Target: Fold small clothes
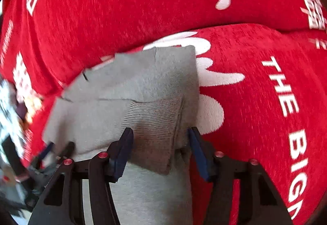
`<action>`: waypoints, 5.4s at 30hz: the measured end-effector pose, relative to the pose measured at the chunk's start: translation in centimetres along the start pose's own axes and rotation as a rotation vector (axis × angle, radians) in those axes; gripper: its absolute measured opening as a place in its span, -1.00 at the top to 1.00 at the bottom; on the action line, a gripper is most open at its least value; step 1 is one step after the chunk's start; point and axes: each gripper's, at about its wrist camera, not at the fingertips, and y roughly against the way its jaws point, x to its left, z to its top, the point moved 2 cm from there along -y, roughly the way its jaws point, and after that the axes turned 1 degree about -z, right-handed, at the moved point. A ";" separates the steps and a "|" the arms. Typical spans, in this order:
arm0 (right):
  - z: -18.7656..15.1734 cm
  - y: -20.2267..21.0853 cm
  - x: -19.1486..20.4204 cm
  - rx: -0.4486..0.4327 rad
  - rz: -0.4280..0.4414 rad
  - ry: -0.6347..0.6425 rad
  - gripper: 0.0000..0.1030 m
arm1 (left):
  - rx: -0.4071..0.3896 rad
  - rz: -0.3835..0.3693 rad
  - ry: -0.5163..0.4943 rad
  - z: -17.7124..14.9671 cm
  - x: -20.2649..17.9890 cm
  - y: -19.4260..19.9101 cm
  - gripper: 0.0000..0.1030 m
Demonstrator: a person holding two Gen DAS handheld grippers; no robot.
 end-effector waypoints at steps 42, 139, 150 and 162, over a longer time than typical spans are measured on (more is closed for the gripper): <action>1.1 4.4 0.9 -0.237 0.026 0.122 0.29 | 0.052 -0.046 -0.025 2.4 -1.8 0.1 -0.94; -14.2 9.6 -2.9 -0.187 0.319 -0.017 0.77 | 0.051 -0.477 0.364 -8.7 14.6 10.1 -1.00; -16.7 15.5 -3.7 -0.357 0.109 0.274 -0.35 | -0.200 -0.126 -0.192 -9.1 15.2 14.6 -1.00; -16.9 11.8 1.6 -0.285 -0.053 0.742 -0.34 | -0.164 -0.033 -0.732 -9.6 9.1 10.4 -1.00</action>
